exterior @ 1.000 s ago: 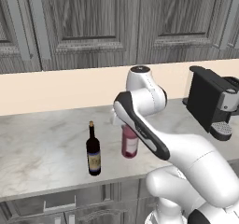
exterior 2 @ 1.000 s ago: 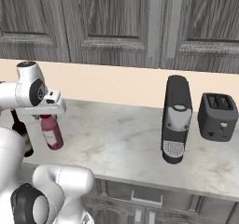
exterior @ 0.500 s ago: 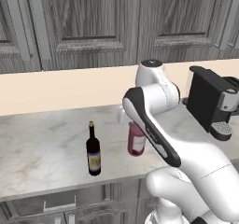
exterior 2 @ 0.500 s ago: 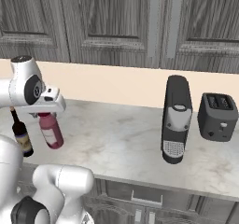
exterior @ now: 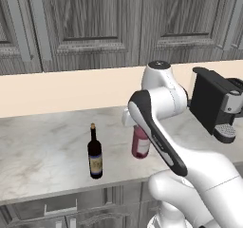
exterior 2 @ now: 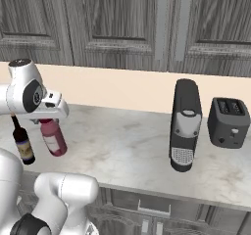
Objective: There is a wine glass and glass cup on the dining counter. Place the wine bottle next to the wine glass and the juice bottle next to the glass cup.
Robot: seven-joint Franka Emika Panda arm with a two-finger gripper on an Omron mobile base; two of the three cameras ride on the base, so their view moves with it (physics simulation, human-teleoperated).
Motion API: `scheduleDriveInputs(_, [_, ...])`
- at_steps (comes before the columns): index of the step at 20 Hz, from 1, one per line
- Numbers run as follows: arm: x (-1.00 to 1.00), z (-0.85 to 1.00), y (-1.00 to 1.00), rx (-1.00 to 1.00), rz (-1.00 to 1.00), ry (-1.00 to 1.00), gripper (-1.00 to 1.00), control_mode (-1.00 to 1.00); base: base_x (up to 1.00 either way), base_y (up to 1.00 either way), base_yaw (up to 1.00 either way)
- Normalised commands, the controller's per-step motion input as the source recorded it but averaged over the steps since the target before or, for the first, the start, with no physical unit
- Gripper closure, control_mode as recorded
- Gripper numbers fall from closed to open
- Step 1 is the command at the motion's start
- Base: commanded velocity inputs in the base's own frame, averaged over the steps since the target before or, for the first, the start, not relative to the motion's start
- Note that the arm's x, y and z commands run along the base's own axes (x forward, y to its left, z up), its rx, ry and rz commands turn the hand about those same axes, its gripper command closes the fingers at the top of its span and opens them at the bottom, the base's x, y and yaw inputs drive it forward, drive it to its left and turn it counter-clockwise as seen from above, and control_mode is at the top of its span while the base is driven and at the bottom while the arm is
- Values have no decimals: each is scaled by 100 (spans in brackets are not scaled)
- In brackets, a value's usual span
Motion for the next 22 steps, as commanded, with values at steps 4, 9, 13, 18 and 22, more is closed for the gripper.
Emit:
scheduleDriveInputs(4, [0,0,0,0,0,0,100,-100,0,0,0])
scheduleDriveInputs(9, [0,0,0,0,0,0,100,100,0,0,0])
scheduleDriveInputs(13, [0,0,0,0,0,0,100,100,-21,0,0])
scheduleDriveInputs(18, [0,0,0,0,0,0,100,100,-47,1,0])
scheduleDriveInputs(22, [0,0,0,0,0,0,100,100,-54,4,0])
